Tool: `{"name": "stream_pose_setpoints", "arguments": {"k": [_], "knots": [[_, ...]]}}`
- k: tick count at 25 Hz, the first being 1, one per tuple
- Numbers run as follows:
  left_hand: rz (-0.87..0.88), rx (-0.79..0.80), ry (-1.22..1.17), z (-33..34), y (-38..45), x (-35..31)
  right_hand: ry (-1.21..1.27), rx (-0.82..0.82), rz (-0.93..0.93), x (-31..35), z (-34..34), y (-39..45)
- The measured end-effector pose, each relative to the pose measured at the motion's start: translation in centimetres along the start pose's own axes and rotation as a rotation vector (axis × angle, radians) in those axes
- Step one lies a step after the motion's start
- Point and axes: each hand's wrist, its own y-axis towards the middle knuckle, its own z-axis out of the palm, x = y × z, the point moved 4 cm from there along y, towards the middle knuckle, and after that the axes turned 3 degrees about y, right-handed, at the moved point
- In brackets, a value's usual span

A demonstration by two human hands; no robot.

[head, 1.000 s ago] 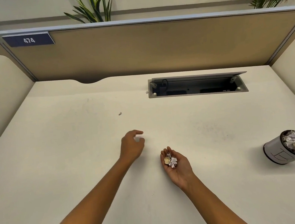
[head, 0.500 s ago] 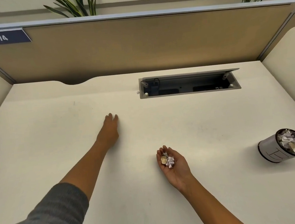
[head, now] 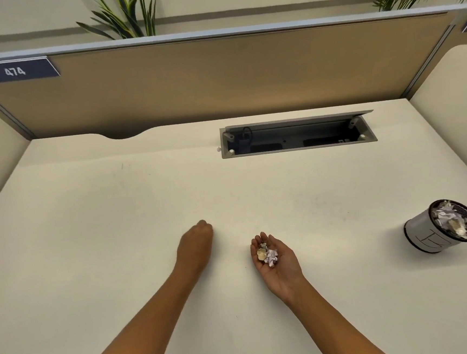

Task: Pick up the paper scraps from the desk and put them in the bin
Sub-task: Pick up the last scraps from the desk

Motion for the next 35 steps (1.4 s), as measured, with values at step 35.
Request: {"name": "stream_pose_setpoints", "arguments": {"k": [35], "knots": [[-0.111,0.142,-0.503,2.7,-5.1,-17.7,0.062,0.076,-0.123,12.7,-6.5,-7.4]]}}
